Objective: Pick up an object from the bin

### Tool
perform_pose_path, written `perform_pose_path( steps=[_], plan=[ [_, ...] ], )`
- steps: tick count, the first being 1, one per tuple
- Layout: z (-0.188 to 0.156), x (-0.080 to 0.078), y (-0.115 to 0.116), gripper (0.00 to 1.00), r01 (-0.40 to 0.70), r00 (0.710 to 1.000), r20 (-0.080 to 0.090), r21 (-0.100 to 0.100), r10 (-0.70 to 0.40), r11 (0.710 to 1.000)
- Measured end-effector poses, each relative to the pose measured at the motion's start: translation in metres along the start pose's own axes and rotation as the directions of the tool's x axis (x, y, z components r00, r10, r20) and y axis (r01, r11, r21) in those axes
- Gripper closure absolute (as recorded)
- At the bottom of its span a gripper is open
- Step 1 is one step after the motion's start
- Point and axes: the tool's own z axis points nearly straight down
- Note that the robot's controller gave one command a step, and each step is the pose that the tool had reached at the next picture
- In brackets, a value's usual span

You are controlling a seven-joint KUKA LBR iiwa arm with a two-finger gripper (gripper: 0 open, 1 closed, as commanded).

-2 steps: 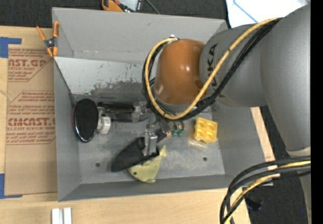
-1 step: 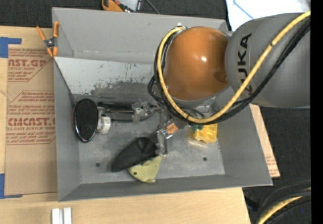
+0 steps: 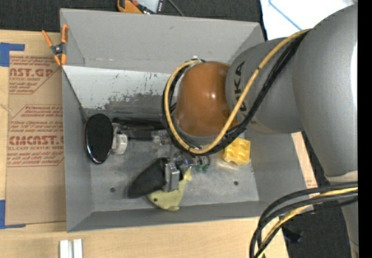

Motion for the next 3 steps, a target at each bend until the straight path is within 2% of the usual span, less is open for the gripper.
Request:
perform_pose_path(
  steps=[1, 2, 3],
  plan=[
    [-0.026, 0.033, -0.027, 0.0, 0.165, 0.986, 0.015, 0.002, -0.165, 0.986],
    [0.013, 0.039, -0.067, 0.0, -0.064, 0.998, 0.012, -0.002, 0.064, 0.998],
    [0.039, 0.036, -0.052, 0.0, 0.159, 0.987, 0.021, 0.003, -0.159, 0.987]
  ],
)
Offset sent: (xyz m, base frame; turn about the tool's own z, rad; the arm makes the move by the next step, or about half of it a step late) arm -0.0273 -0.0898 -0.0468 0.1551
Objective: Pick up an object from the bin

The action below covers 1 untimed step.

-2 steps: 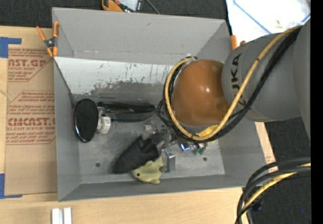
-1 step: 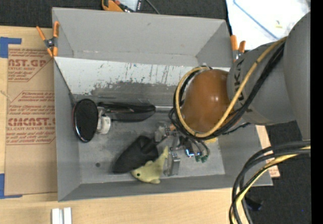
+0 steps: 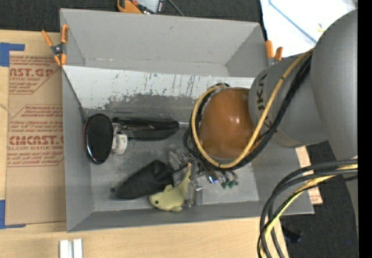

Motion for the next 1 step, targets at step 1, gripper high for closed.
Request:
perform_pose_path(
  steps=[1],
  plan=[
    [0.0023, -0.0016, -0.001, 0.0, 0.132, 0.991, 0.003, -0.002, -0.132, 0.991]
  ],
)
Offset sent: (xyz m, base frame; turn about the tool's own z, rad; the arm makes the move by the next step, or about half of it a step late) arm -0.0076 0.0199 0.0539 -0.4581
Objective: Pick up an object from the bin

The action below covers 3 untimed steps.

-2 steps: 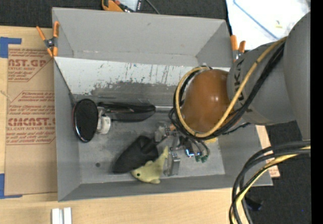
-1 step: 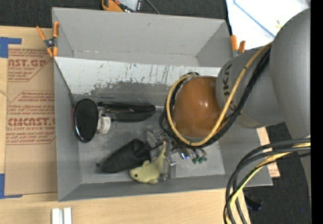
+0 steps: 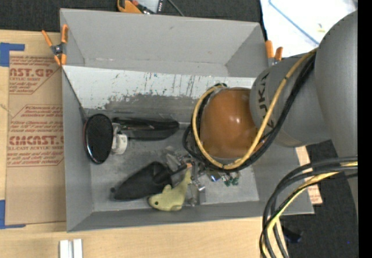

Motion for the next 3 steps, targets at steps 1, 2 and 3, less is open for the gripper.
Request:
perform_pose_path(
  steps=[1, 2, 3],
  plan=[
    [-0.036, 0.0, 0.015, 0.0, 0.183, 0.983, -0.003, -0.001, -0.183, 0.983],
    [-0.039, -0.004, 0.014, 0.0, 0.314, 0.949, 0.002, 0.0, -0.314, 0.949],
    [0.009, 0.0, 0.027, 1.0, 0.438, 0.899, 0.002, 0.0, -0.438, 0.899]
  ],
)
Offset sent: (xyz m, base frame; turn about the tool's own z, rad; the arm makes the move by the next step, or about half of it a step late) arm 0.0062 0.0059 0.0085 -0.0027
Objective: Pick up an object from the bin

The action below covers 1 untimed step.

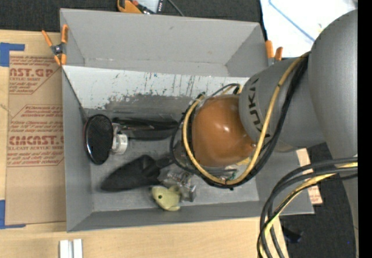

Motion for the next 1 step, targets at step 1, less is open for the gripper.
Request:
perform_pose_path(
  steps=[1],
  plan=[
    [0.0, 0.0, 0.0, 1.0, 0.0, 1.0, 0.0, 0.0, 0.0, 1.0]
  ],
)
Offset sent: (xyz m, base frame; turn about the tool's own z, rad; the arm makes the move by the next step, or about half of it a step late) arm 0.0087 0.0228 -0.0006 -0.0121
